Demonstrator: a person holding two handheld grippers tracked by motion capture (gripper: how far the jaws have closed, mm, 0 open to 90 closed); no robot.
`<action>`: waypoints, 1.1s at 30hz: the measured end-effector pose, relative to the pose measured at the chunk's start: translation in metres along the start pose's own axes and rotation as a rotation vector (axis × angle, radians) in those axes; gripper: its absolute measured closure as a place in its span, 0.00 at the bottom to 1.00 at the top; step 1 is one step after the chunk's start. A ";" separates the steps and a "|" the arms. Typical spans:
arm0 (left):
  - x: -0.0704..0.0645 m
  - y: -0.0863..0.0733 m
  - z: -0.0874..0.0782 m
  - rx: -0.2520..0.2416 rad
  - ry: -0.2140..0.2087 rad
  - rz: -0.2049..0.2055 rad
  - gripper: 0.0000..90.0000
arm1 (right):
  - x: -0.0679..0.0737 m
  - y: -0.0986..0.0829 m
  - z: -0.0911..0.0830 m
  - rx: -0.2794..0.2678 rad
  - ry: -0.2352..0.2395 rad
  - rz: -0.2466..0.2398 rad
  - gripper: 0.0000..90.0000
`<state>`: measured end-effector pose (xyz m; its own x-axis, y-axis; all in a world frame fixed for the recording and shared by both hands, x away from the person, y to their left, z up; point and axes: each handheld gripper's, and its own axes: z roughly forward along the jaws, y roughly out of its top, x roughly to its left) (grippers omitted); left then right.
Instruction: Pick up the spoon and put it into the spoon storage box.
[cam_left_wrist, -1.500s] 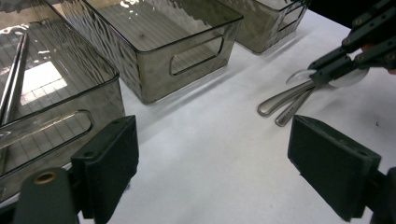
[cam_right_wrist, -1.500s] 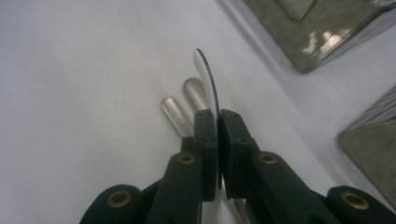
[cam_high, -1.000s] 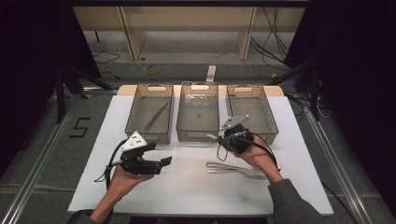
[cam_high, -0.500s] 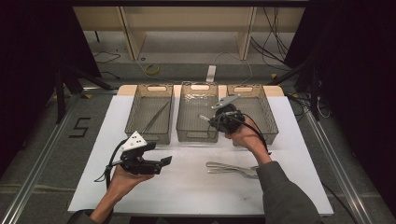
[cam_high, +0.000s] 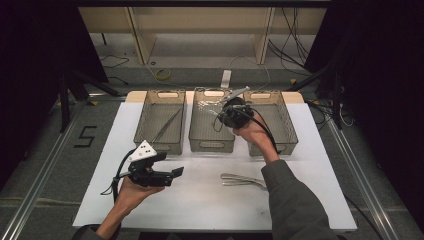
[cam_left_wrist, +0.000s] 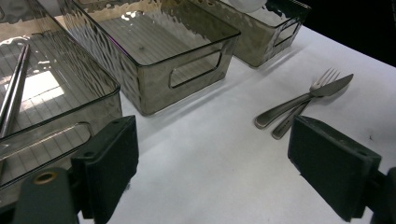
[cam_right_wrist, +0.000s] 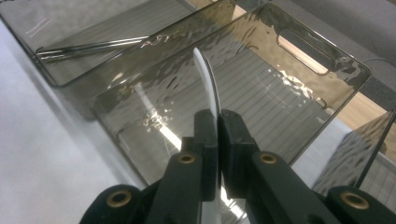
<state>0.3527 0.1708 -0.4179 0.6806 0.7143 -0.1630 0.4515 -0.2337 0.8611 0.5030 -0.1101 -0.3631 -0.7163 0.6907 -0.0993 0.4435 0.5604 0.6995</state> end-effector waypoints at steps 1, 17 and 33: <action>0.000 0.000 0.000 -0.003 0.001 -0.003 0.18 | 0.000 0.001 0.002 0.003 -0.005 0.003 0.96; 0.000 0.000 -0.001 -0.009 0.013 -0.007 0.18 | 0.000 0.019 0.032 0.014 -0.012 0.038 0.96; 0.001 0.000 -0.002 -0.018 0.023 -0.019 0.18 | 0.003 0.014 0.054 0.027 -0.022 0.079 0.96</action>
<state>0.3526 0.1729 -0.4174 0.6588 0.7332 -0.1682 0.4535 -0.2087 0.8665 0.5359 -0.0758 -0.3917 -0.6668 0.7427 -0.0606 0.5123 0.5159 0.6866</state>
